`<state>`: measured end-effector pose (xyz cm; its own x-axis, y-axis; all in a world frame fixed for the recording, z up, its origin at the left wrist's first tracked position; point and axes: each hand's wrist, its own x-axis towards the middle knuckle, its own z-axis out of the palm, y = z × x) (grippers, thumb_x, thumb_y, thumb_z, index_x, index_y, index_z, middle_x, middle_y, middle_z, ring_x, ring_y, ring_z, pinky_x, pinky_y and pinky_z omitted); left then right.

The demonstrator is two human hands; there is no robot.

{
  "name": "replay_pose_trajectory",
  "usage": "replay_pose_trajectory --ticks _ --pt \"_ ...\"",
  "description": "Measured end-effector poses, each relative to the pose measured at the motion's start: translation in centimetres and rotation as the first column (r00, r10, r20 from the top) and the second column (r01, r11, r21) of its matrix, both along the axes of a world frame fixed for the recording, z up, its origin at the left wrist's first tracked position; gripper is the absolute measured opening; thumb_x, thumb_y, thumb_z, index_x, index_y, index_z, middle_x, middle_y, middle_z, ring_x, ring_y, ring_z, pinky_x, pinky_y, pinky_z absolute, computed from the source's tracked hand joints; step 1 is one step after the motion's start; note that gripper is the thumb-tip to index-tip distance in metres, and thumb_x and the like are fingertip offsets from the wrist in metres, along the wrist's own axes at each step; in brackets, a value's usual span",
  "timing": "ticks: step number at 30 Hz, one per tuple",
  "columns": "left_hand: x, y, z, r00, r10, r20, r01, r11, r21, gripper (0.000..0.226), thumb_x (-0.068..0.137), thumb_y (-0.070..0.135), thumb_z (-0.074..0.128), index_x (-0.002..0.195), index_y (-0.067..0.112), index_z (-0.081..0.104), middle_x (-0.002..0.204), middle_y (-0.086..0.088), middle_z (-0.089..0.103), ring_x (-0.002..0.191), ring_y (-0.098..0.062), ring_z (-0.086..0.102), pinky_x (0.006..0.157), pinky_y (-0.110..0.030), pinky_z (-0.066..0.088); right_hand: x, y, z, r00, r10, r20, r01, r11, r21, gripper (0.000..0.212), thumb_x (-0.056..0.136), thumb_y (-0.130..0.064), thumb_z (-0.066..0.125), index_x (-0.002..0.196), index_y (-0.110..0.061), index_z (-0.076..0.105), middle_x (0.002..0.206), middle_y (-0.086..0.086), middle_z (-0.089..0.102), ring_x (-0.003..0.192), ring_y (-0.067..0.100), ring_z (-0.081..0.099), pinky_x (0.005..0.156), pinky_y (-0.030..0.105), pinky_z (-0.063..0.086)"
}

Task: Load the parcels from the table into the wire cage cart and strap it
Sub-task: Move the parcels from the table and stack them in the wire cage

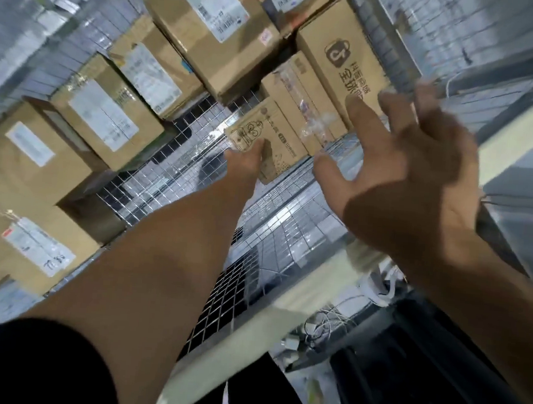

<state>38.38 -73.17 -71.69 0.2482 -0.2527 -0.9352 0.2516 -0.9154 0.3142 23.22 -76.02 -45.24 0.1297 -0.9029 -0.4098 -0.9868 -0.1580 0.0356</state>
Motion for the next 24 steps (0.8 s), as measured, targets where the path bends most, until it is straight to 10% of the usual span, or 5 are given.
replay_pose_trajectory --ticks 3,5,9,14,24 --pt "0.1 0.1 5.1 0.966 -0.208 0.151 0.222 0.971 -0.084 0.065 0.094 0.036 0.075 0.144 0.013 0.041 0.094 0.005 0.06 0.085 -0.013 0.065 0.05 -0.017 0.046 -0.2 0.2 -0.2 1.0 0.015 0.004 -0.014 1.0 -0.023 0.084 0.089 -0.076 0.027 0.157 -0.028 0.04 0.16 0.011 0.045 0.156 0.035 0.024 0.121 0.056 0.027" --pt "0.1 0.7 10.1 0.922 -0.319 0.218 0.36 0.914 -0.185 0.072 0.096 0.039 0.072 0.153 0.013 0.038 0.114 0.0 0.067 0.109 -0.021 0.068 0.073 -0.024 0.058 -0.4 0.1 0.4 0.996 0.007 0.09 -0.009 1.0 0.019 0.081 0.093 -0.073 0.032 0.16 -0.028 0.035 0.164 0.009 0.04 0.158 0.032 0.019 0.126 0.054 0.018" --pt "0.6 2.5 22.4 0.791 -0.438 0.427 0.584 0.748 -0.316 0.081 0.097 0.057 0.062 0.16 0.018 0.031 0.163 -0.005 0.04 0.147 -0.024 0.04 0.119 -0.036 0.034 -0.6 1.3 4.3 0.899 -0.205 0.387 0.219 0.976 0.007 0.066 0.102 -0.056 0.046 0.16 -0.026 0.037 0.168 0.004 0.033 0.161 0.028 0.005 0.128 0.05 -0.001" --pt "-1.3 7.7 37.1 0.68 -0.453 0.576 0.729 0.504 -0.464 0.07 0.099 0.054 0.058 0.158 0.021 0.038 0.158 -0.007 0.046 0.148 -0.027 0.04 0.121 -0.049 0.035 -3.6 11.3 16.3 0.575 -0.528 0.626 0.675 0.738 0.003 0.07 0.099 -0.064 0.031 0.158 -0.028 0.04 0.167 0.006 0.034 0.16 0.028 0.011 0.128 0.048 -0.001" --pt "-24.8 29.6 52.1 0.444 -0.706 0.551 0.785 0.01 -0.62 0.068 0.1 0.046 0.062 0.157 0.016 0.041 0.166 -0.006 0.034 0.156 -0.024 0.023 0.128 -0.041 0.02 -20.0 44.1 30.4 0.214 -0.694 0.687 0.97 0.236 -0.064 0.067 0.103 -0.059 0.048 0.161 -0.029 0.034 0.172 0.002 0.023 0.161 0.022 0.003 0.129 0.046 0.0"
